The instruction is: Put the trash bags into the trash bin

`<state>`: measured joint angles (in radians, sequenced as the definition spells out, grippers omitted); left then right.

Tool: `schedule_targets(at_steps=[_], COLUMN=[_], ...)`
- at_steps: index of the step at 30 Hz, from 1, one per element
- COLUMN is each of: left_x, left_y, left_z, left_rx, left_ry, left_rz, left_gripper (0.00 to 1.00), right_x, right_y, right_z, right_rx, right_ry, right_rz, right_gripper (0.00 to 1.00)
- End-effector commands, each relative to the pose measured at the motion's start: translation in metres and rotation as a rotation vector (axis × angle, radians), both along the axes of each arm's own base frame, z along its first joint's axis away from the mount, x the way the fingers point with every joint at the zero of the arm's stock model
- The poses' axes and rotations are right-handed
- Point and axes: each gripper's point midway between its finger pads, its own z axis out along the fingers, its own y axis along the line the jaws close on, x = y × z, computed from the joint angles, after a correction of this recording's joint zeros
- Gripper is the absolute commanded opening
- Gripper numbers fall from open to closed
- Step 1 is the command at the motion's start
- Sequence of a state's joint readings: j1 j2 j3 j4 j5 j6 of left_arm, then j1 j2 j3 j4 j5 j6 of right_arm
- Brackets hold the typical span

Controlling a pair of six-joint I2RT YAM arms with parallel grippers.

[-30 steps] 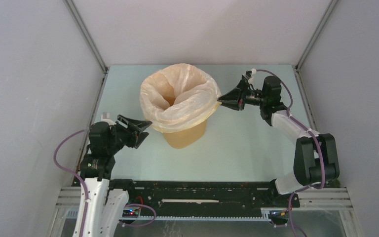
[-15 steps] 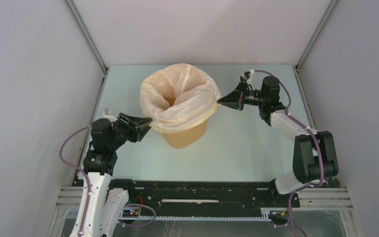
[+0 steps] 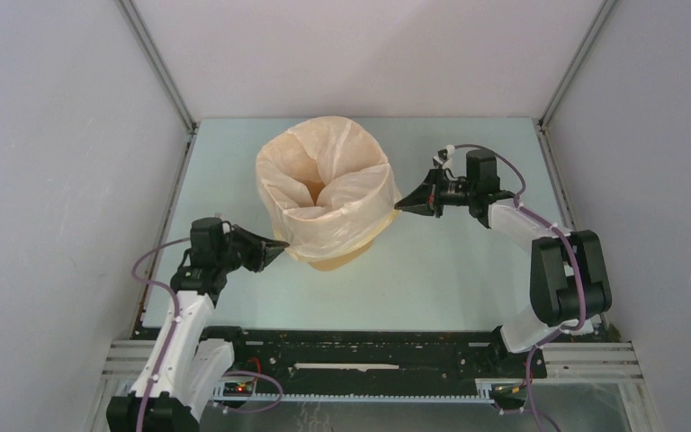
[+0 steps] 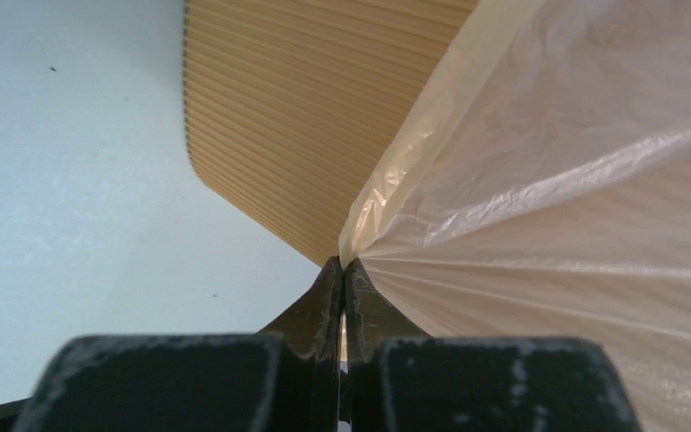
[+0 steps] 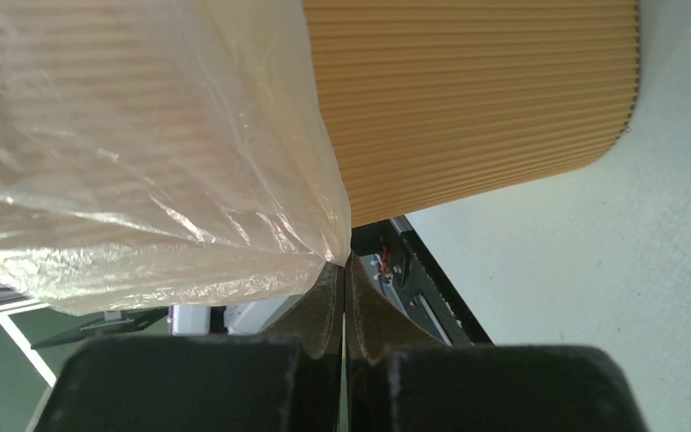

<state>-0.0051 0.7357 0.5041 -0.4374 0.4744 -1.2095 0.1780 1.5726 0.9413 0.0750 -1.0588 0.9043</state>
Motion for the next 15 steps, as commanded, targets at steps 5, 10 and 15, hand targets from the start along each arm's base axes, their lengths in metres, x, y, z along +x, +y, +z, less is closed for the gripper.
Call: schedule_targets(at_steps=[5, 10, 15], left_x=[0.011, 0.017, 0.016], left_y=[-0.003, -0.006, -0.009], left_z=[-0.023, -0.026, -0.032], left_rx=[0.088, 0.109, 0.116], left_ry=[0.057, 0.061, 0.081], left_rz=[-0.107, -0.135, -0.175], left_gripper=[0.06, 0.09, 0.14], right_x=[0.004, 0.005, 0.006], right_y=[0.022, 0.025, 0.021], right_z=[-0.025, -0.036, -0.048], right_rx=[-0.045, -0.066, -0.100], right_ry=[0.025, 0.030, 0.044], right_rz=[0.039, 0.040, 0.034], right_gripper=[0.00, 0.00, 0.06])
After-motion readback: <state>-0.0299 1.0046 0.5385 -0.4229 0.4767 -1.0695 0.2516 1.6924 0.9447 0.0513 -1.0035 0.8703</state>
